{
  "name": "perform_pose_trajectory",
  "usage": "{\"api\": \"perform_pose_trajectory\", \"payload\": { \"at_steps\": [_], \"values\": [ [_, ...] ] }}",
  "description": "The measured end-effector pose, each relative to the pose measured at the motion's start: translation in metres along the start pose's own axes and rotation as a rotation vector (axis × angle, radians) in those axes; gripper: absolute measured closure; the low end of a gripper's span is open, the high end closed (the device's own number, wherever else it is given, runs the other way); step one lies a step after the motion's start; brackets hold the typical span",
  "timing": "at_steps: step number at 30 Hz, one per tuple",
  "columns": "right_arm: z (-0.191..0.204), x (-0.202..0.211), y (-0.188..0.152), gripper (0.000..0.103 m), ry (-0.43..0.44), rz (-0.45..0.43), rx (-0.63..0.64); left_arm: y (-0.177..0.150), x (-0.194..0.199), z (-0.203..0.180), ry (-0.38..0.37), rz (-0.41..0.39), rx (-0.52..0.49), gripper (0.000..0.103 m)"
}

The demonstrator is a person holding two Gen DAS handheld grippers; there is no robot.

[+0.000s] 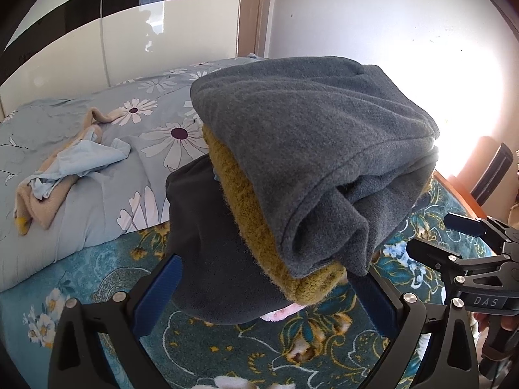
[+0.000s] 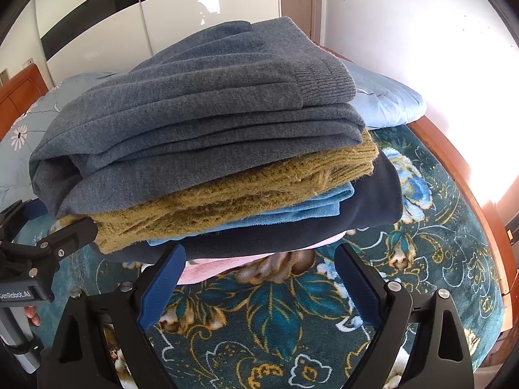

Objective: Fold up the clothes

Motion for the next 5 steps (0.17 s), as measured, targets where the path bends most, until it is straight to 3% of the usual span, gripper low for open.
{"api": "perform_pose_trajectory", "payload": {
  "at_steps": [5],
  "values": [
    [0.0009, 0.0002, 0.0000, 0.009, 0.002, 0.000, 0.004, 0.0011, 0.0024, -0.0006, -0.008, -0.002, 0.003, 0.000]
  ]
}}
Point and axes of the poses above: each gripper's, at about its wrist camera, not at the fingertips, and x roughly against the way its jaws point, z to its left, y to its top, the point moved 9 cm from there along -x, roughly the way its jaws point, and after that the axes turned 12 degrees about y, right-handed, at the moved point
